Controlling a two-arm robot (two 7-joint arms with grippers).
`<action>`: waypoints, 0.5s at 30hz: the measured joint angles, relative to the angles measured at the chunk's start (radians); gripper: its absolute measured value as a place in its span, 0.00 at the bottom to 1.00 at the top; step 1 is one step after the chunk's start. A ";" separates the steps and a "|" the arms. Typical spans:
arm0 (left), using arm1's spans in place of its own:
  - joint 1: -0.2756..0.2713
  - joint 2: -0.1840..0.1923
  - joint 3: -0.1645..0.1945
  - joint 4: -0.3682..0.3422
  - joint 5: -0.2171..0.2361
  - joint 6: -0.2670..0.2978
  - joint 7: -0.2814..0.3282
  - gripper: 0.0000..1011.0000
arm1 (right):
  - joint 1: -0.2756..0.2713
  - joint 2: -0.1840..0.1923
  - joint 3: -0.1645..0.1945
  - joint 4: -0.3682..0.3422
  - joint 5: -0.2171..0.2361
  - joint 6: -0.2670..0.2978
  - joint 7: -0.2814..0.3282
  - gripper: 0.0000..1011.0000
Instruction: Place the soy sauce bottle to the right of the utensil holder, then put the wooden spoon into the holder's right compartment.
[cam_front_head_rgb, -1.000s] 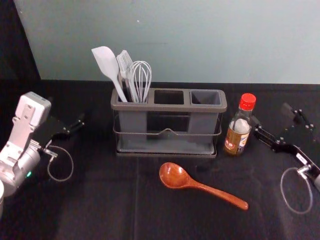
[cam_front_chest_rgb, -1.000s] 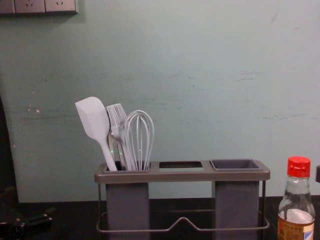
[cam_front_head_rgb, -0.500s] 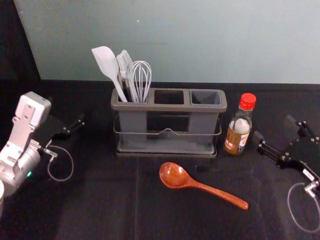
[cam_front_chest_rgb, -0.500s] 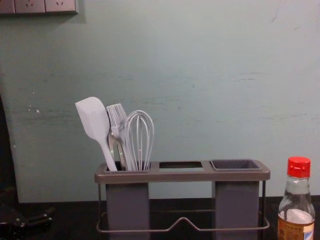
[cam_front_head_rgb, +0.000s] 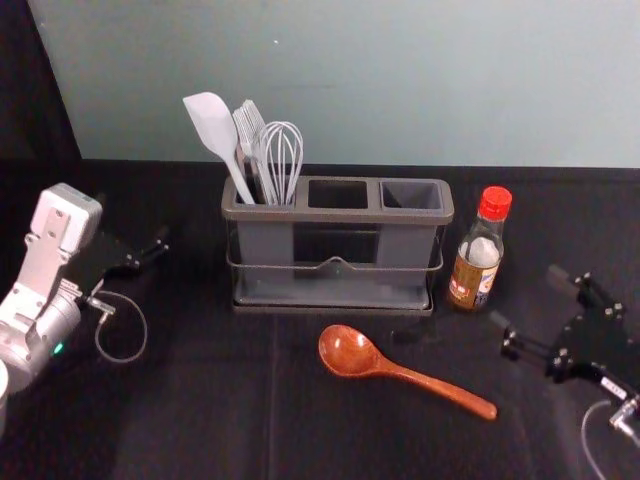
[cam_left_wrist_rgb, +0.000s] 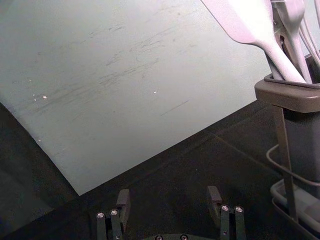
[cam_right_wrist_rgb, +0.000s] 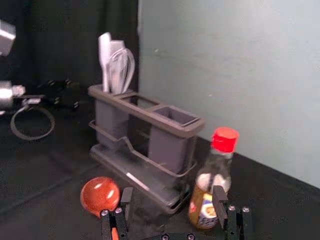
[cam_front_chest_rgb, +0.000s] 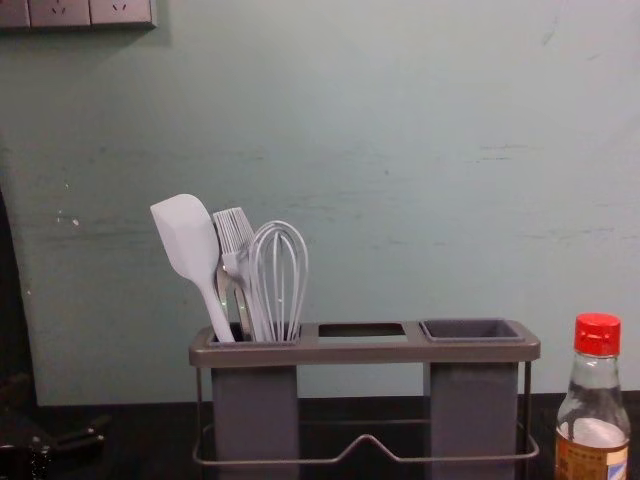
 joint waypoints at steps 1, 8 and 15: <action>0.000 0.000 0.000 0.000 0.000 0.000 0.000 0.99 | 0.000 0.009 -0.007 -0.003 -0.005 0.008 0.006 0.99; 0.000 0.000 0.000 0.000 0.000 0.000 0.000 0.99 | 0.023 0.054 -0.056 -0.013 -0.029 0.071 0.029 0.99; 0.000 0.000 0.000 0.000 0.000 0.000 0.000 0.99 | 0.078 0.090 -0.123 -0.014 -0.062 0.134 0.050 0.99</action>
